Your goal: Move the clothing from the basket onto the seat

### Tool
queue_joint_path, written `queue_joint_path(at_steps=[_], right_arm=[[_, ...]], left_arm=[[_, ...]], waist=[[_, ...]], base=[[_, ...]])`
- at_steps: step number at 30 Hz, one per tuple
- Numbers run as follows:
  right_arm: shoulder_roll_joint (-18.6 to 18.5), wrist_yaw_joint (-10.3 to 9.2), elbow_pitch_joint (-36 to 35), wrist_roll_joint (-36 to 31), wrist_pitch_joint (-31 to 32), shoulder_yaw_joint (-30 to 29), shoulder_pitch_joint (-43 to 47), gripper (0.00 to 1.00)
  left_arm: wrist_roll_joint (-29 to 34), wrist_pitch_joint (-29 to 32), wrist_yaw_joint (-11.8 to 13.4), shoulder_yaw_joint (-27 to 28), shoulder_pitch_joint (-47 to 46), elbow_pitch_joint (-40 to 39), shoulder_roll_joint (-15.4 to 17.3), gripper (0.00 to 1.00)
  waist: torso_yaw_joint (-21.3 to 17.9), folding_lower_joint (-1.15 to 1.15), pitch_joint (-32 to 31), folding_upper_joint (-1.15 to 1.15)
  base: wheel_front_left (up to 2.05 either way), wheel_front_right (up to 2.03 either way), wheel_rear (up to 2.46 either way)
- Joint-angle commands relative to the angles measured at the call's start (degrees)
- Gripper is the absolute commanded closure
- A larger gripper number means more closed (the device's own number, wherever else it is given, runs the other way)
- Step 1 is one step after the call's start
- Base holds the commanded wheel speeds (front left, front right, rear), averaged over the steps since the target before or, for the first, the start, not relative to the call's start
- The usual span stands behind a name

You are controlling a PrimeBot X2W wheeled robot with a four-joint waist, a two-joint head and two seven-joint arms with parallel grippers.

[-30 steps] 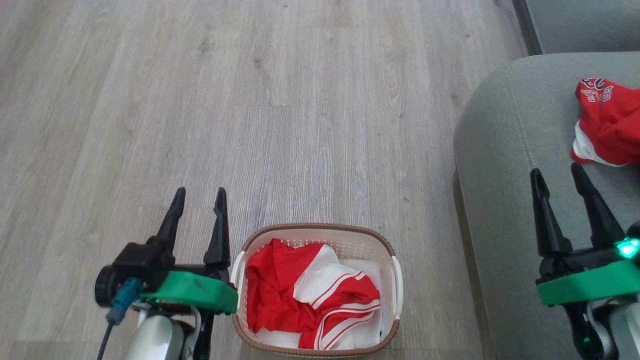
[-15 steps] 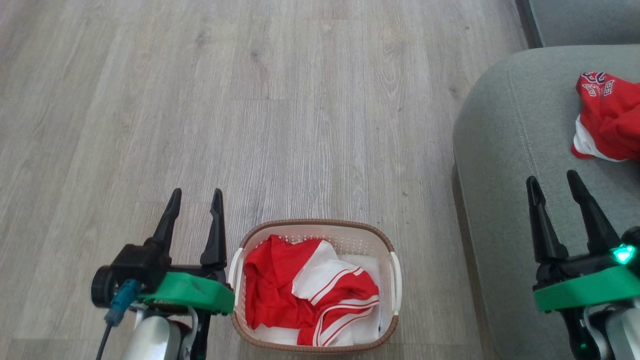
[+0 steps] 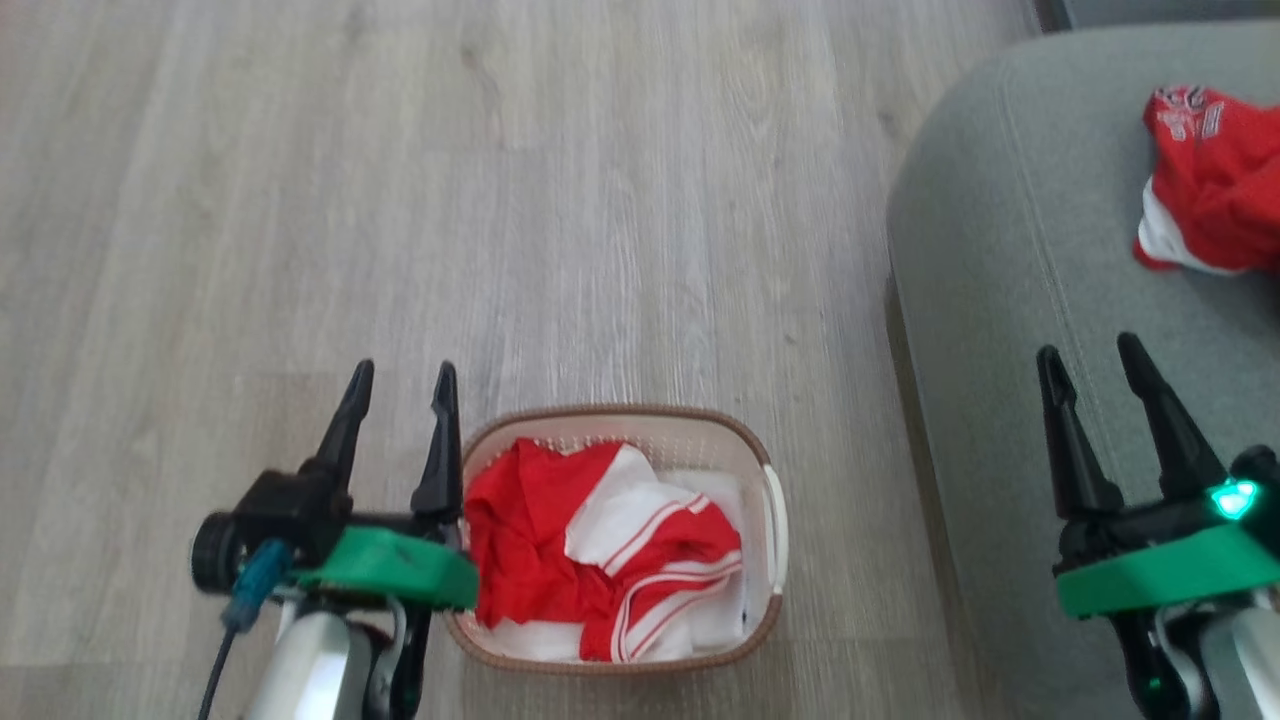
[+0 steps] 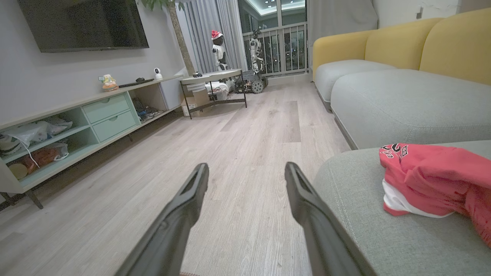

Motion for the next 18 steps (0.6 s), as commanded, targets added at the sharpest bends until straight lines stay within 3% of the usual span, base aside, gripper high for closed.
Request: queue_joint_path(at_steps=[1,10,18], right_arm=[[-0.8,-0.01,-2.2,0.4,-0.5,1.0,-2.7,0.00],[-2.0,-0.01,-4.3,2.2,-0.5,1.7,-7.4,0.00],[-3.4,-0.01,-5.7,3.6,-0.5,1.6,-13.4,0.00]], left_arm=[[-0.2,-0.5,0.4,1.2,-3.5,-1.5,0.0,0.00],[-0.1,-0.5,1.6,-1.8,-9.8,4.2,0.0,0.00],[-1.5,-0.5,-0.2,-3.6,-17.3,18.0,0.0,0.00]], waist=[[-1.2,0.00,1.9,0.00],[-5.0,0.00,11.0,0.00],[-8.0,0.00,19.2,0.00]], base=[[0.00,0.00,0.00],[0.00,0.00,0.00],[0.00,0.00,0.00]])
